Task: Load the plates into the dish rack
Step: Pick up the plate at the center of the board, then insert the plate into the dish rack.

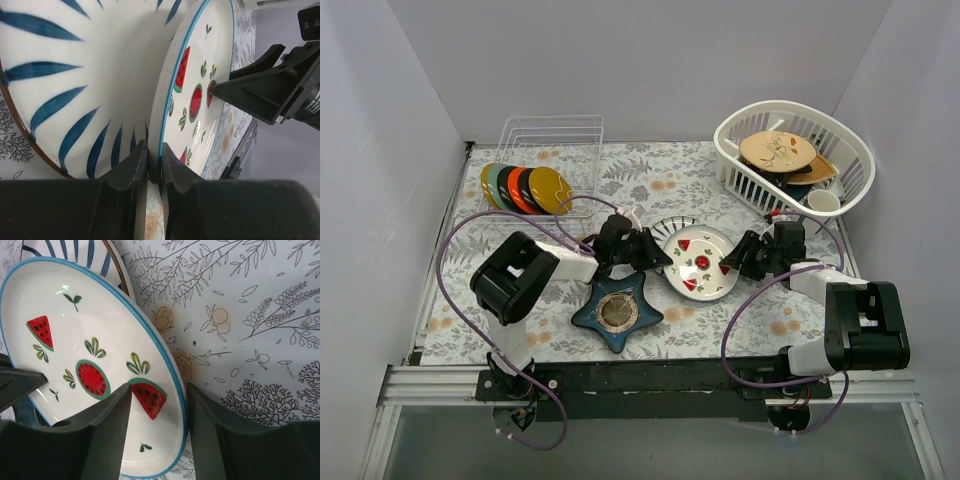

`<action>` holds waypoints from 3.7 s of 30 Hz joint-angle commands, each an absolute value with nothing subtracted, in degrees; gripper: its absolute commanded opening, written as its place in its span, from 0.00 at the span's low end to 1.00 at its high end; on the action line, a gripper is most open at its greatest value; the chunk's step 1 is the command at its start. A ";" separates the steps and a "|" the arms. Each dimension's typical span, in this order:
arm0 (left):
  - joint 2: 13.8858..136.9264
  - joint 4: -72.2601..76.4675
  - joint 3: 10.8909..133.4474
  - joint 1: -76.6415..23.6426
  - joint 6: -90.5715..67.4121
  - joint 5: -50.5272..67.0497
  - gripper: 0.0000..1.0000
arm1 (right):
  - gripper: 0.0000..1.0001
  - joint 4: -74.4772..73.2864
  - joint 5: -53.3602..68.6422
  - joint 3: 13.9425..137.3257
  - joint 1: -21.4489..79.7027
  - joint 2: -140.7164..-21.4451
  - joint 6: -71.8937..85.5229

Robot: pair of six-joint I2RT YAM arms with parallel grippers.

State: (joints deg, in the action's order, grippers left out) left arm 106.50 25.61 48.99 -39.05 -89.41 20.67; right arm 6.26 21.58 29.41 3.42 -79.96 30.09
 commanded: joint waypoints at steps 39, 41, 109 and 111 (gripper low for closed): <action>90.62 23.82 52.91 -31.03 -90.00 29.27 0.00 | 0.58 -3.69 27.42 39.55 1.93 -66.97 30.76; 90.18 22.86 53.00 -29.54 -89.12 29.70 0.00 | 0.58 -4.13 27.25 40.51 1.93 -66.54 30.24; 84.90 32.96 47.99 -28.83 -97.56 35.77 0.00 | 0.47 64.87 55.90 26.81 1.93 -80.69 69.87; 85.08 33.05 48.51 -28.92 -97.47 35.68 0.00 | 0.47 63.73 56.07 26.98 1.93 -80.42 69.09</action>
State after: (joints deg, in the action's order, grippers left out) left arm 86.80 26.17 44.73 -28.80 -96.25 34.92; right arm 58.57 53.58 27.09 1.98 -81.01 67.79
